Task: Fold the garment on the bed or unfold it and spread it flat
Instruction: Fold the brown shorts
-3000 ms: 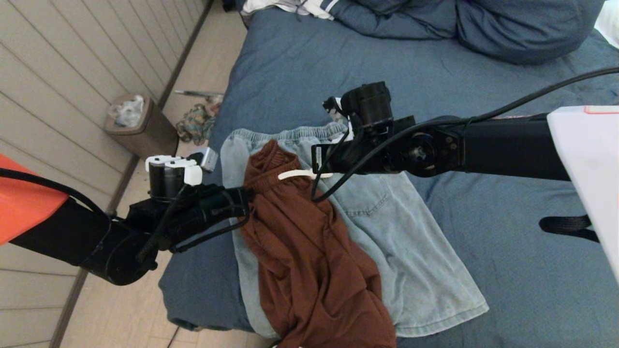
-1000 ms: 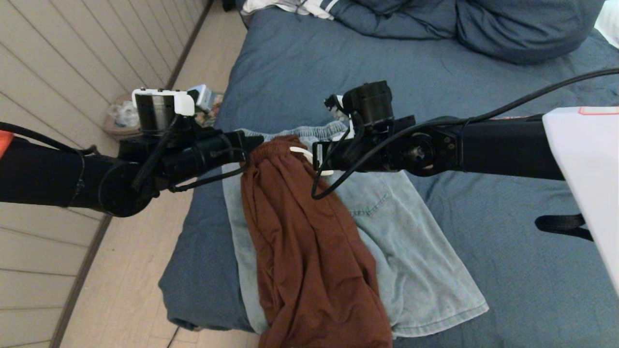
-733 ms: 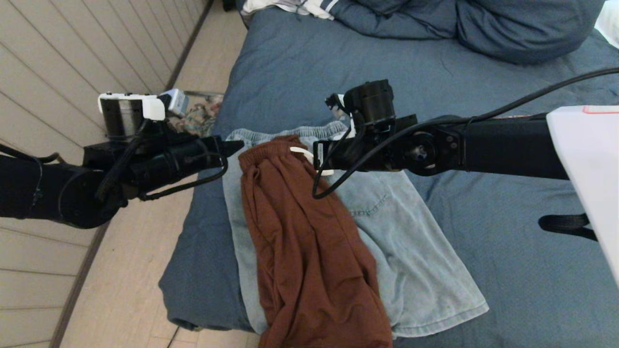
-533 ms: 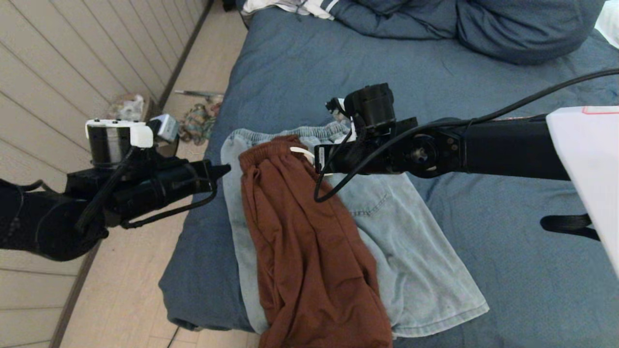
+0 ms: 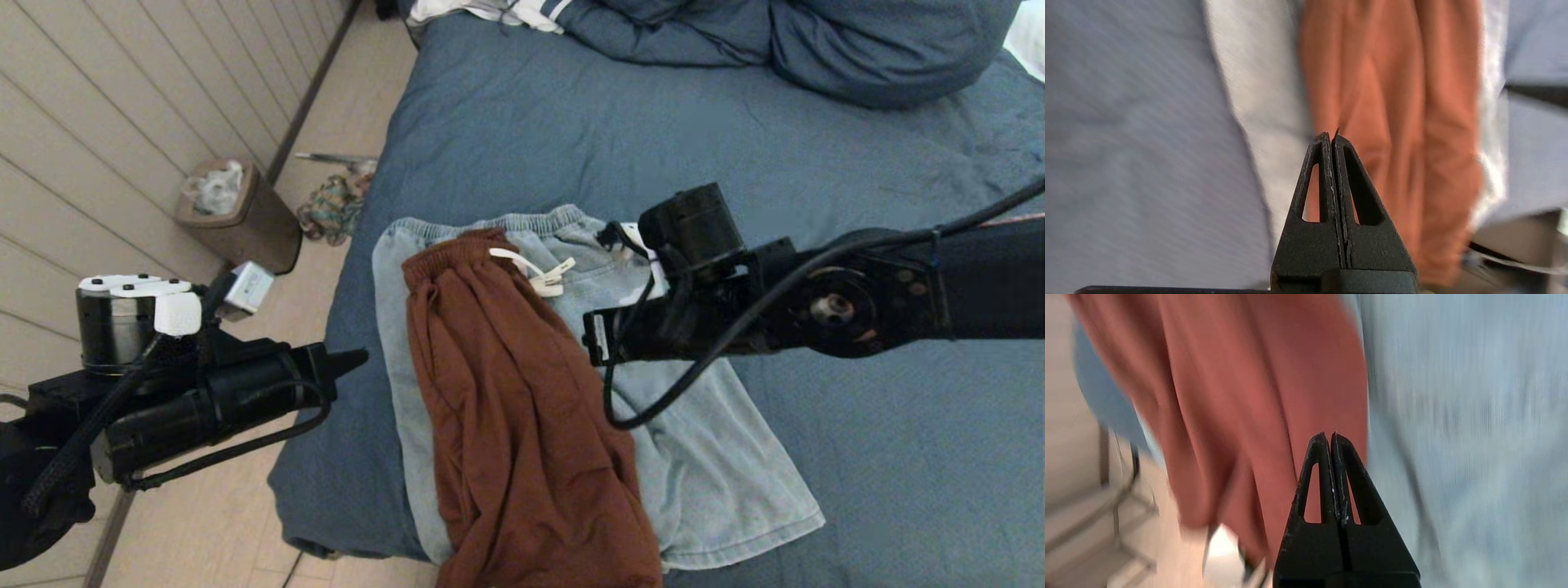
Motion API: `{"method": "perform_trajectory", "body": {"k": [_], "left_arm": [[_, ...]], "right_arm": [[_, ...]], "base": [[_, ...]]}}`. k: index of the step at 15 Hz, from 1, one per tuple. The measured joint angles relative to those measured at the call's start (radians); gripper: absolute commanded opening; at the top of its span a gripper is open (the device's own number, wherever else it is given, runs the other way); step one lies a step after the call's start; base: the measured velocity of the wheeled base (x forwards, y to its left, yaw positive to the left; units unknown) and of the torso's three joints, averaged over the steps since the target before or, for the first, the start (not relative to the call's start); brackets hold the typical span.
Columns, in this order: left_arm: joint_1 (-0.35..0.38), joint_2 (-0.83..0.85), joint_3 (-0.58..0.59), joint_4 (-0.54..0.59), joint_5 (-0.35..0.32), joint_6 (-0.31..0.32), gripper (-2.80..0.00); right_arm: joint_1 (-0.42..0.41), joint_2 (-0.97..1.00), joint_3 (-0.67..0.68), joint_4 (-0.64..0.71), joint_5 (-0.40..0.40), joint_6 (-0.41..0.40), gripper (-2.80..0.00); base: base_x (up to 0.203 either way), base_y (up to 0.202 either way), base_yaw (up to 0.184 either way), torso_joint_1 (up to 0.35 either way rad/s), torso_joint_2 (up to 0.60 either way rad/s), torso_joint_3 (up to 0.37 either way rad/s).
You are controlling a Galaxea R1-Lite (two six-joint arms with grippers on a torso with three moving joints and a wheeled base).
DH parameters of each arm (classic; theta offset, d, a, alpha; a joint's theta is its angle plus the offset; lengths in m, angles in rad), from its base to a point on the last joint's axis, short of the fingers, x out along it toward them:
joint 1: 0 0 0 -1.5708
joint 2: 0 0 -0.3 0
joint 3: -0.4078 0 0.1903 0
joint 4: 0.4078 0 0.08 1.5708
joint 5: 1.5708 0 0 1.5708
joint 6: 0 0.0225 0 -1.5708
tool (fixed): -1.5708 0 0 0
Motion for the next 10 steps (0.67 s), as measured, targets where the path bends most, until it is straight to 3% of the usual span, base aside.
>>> {"method": "perform_trajectory", "body": {"k": [2,3,7,10], "left_arm": [[-0.002,0.003,0.011,0.0,-0.02,-0.003,-2.8],[-0.003,0.016,0.014,0.0,-0.022,-0.004,-2.8],[-0.03,0.067,0.034,-0.051,-0.02,-0.006,-2.8],[-0.034,0.077,0.047,-0.093,-0.021,-0.005,-2.8]], "right_arm": [[0.002,-0.059,0.12,0.004,0.001,0.0,-2.8],[0.004,-0.079,0.172,0.006,0.001,-0.002,0.0],[0.048,-0.125,0.319,0.004,0.013,-0.051,0.0],[0.081,-0.137,0.406,0.006,0.091,-0.151,0.0]], "base": [[0.0,0.0,0.0,0.0,0.0,0.0],[0.0,0.0,0.0,0.0,0.0,0.0],[0.0,0.0,0.0,0.0,0.0,0.0],[0.0,0.0,0.0,0.0,0.0,0.0]]}}
